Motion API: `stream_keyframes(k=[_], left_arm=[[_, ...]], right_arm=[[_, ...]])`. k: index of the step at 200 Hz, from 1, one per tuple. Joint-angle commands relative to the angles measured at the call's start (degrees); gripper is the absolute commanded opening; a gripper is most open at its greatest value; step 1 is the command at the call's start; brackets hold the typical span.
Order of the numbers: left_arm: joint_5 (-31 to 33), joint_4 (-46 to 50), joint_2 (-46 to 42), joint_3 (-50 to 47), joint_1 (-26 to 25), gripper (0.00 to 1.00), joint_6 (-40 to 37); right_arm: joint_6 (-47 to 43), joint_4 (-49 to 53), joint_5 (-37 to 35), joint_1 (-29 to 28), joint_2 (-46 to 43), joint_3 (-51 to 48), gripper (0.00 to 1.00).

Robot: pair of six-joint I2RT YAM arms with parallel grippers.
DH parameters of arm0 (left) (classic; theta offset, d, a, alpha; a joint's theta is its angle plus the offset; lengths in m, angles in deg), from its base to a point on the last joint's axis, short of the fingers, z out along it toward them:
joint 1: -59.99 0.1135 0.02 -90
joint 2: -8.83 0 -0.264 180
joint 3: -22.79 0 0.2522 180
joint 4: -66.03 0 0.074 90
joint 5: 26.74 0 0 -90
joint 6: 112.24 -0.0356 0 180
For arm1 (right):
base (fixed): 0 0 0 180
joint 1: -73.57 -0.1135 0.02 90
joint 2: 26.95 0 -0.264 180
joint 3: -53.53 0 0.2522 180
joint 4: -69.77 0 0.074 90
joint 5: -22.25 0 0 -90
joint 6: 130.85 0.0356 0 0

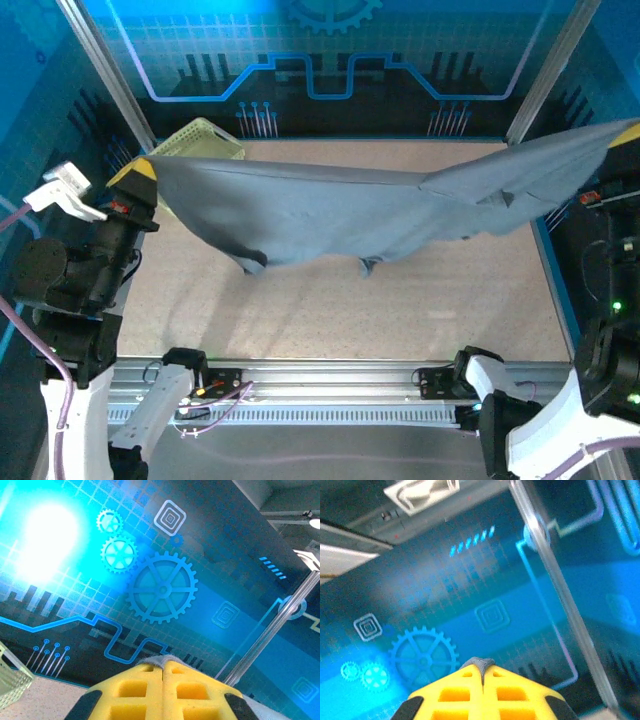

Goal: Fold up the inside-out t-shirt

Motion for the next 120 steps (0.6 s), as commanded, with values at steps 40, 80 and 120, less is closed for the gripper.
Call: stream_keyframes(k=[40, 80, 120], left_arm=[[1.21, 12.62, 20.25, 3.35, 0.35, 0.0, -2.91], [-2.29, 11.84, 32.5, -0.85, 0.35, 0.0, 0.98], [-5.52, 8.99, 44.71, 2.18, 0.4, 0.0, 0.99]], right_arm=[[-1.16, -0.02, 3.78, -0.16, 10.51, 1.59, 0.0], [-0.86, -2.33, 9.02, -2.74, 15.68, -14.17, 0.0], [-3.07, -6.35, 4.02, -7.99, 22.22, -23.58, 0.0]])
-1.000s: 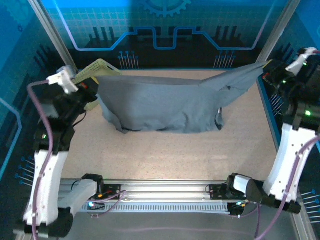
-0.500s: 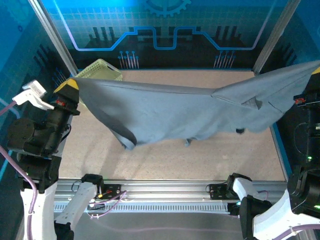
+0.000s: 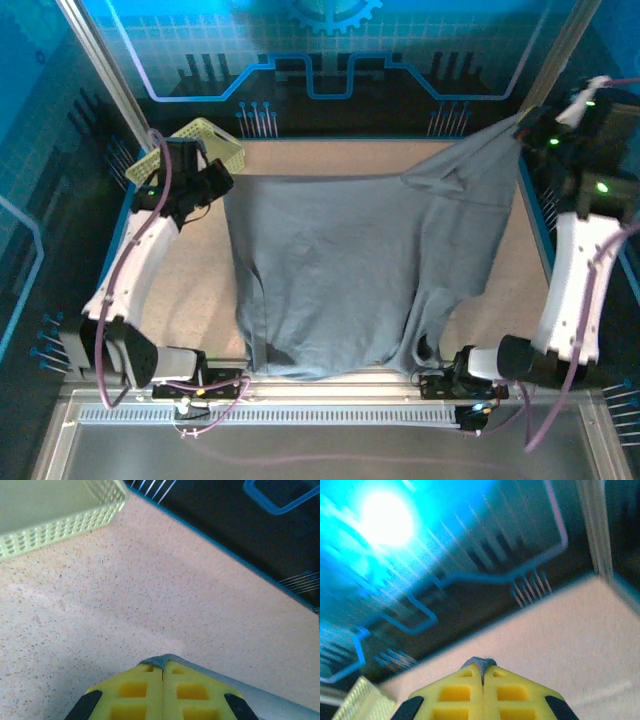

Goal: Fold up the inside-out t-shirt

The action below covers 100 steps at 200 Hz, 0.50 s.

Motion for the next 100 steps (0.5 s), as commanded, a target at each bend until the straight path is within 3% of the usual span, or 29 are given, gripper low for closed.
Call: stream_keyframes(k=[1, 53, 74, 89, 100], left_arm=[[-2.93, -1.56, 4.35, 4.39, 0.37, 0.0, 0.62], [-9.37, 1.77, 16.8, 13.74, 0.18, 0.01, 0.54], [-9.94, 7.51, 22.55, 17.1, -0.29, 0.22, -0.59], [-6.09, 12.28, 23.92, 17.46, -0.85, 0.59, -1.39], [-0.67, 14.74, 22.15, 15.73, -2.25, 0.75, -2.11]], right_arm=[[-1.48, -3.65, -2.12, -1.65, 1.46, -0.36, 0.0], [-1.97, -3.94, -4.4, -2.44, 8.23, 3.27, 0.0], [-3.19, -4.89, -4.8, -3.81, 9.55, 1.56, 0.0], [-3.49, -4.97, -4.58, -4.39, 10.09, -0.16, 0.0], [-3.49, -5.68, -4.29, -4.49, 9.75, -2.12, 0.0]])
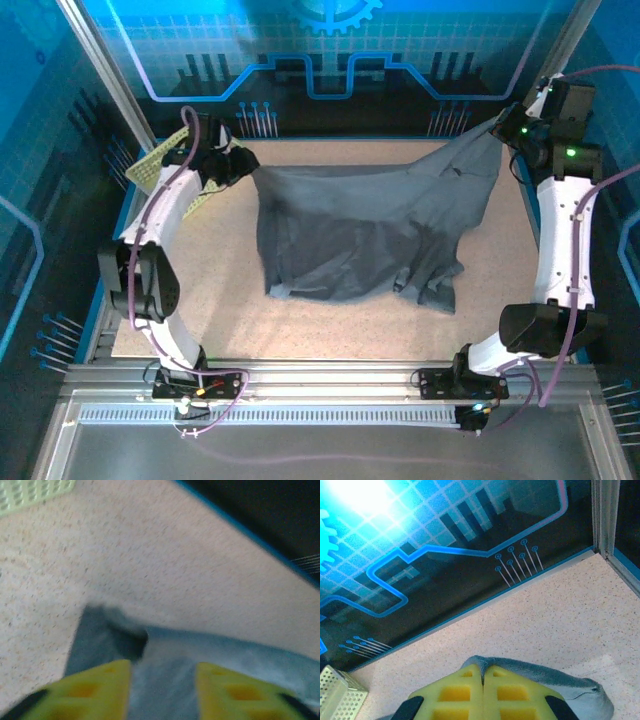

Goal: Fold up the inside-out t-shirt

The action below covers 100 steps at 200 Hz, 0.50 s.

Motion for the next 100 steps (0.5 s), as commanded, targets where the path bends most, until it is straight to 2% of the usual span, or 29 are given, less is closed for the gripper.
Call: stream_keyframes(k=[1, 13, 30, 58, 64, 72, 81, 91, 100], left_arm=[[6.57, 10.83, -0.74, -0.73, -2.01, 0.76, -1.82], [13.06, 11.45, -5.81, -5.15, -4.81, 0.85, -1.98], [19.58, 8.54, -15.36, -15.16, -11.5, 0.98, -1.88], [22.49, 7.19, -24.11, -28.22, -21.68, 0.99, 1.96], [22.46, 7.26, -24.54, -29.95, -23.62, 0.98, 2.56], [22.85, 7.39, -24.61, -31.68, -26.05, 0.98, 3.0], [23.98, 7.88, -23.83, -32.73, -28.74, 0.97, 3.44], [25.45, 8.52, -22.38, -33.08, -31.37, 0.95, 3.93], [27.44, 9.81, -20.42, -33.0, -33.77, 0.95, 4.44]], right_arm=[[-1.48, -2.5, -0.52, -1.05, 0.82, -2.9, 0.0], [-1.78, -3.37, -0.2, -1.26, 0.17, -5.22, 0.0], [-2.42, -3.48, -0.88, -1.61, -0.08, -7.86, 0.0], [-2.63, -0.67, -3.37, -1.56, 2.7, -10.24, 0.0], [-2.34, 0.32, -3.77, -1.66, 3.45, -10.44, 0.11], [-1.84, 1.64, -5.05, -1.94, 4.11, -11.09, 0.34], [-2.1, 2.37, -7.07, -2.74, 3.89, -12.52, 0.53], [-2.56, 3.2, -11.07, -4.63, 2.71, -14.24, 0.68], [-3.08, 4.2, -14.48, -7.15, 0.98, -16.32, 0.75]])
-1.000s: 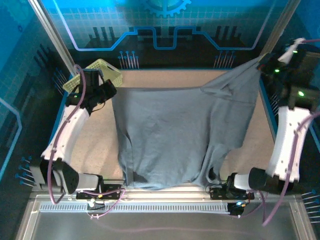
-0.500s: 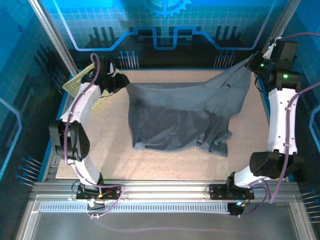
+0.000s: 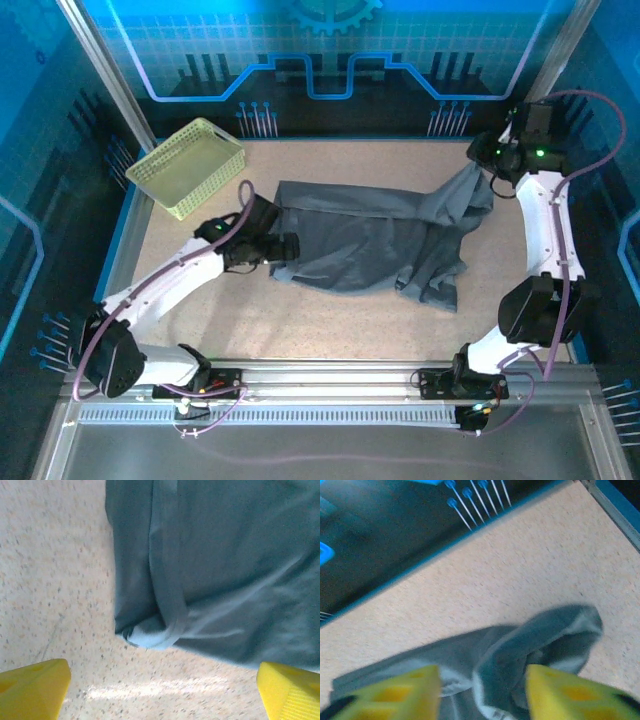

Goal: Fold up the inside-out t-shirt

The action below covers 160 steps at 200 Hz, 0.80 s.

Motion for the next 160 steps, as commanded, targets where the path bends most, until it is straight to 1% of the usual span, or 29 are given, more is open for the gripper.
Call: stream_keyframes(k=[1, 16, 32, 49, 62, 81, 98, 110, 125, 160], left_arm=[[6.75, 3.15, 4.36, -1.7, -4.81, 0.95, 2.56], [9.28, 3.59, 7.35, -2.1, -8.11, 0.95, 2.96], [10.97, 2.82, 10.29, -3.02, -10.37, 0.96, 3.05], [12.56, 2.5, 13.29, -3.18, -10.69, 0.99, 3.48], [14.86, 2.39, 15.08, -3.05, -10.63, 0.99, 3.98], [16.73, 0.66, 17.61, -2.88, -10.05, 0.98, 3.79], [17.15, -0.34, 20.22, -2.37, -8.85, 0.95, 4.1], [17.21, -1.36, 21.42, -2.44, -8.27, 0.93, 4.33], [17.16, -2.06, 22.1, -2.55, -7.38, 0.9, 5.05], [18.3, -3.51, 21.31, -4.06, -4.39, 0.81, 7.58]], right_arm=[[-1.54, 4.32, -8.85, -5.22, -2.48, -3.79, 0.76], [-1.55, 3.76, -9.86, -9.3, -6.63, -9.65, 0.8], [-0.52, -0.34, -4.69, -13.34, -11.78, -19.16, 0.81], [2.6, -4.88, 1.89, -16.48, -14.71, -29.05, 0.81], [4.37, -9.13, 6.78, -18.75, -15.39, -35.26, 0.81], [6.16, -15.61, 7.99, -22.28, -15.33, -42.46, 0.81], [7.6, -20.76, 9.65, -23.75, -14.08, -47.32, 0.8], [8.45, -22.5, 9.24, -24.58, -12.57, -48.95, 0.8], [9.98, -22.27, 7.29, -24.77, -10.45, -49.51, 0.81], [14.49, -18.2, 1.28, -23.68, -4.94, -48.93, 0.81]])
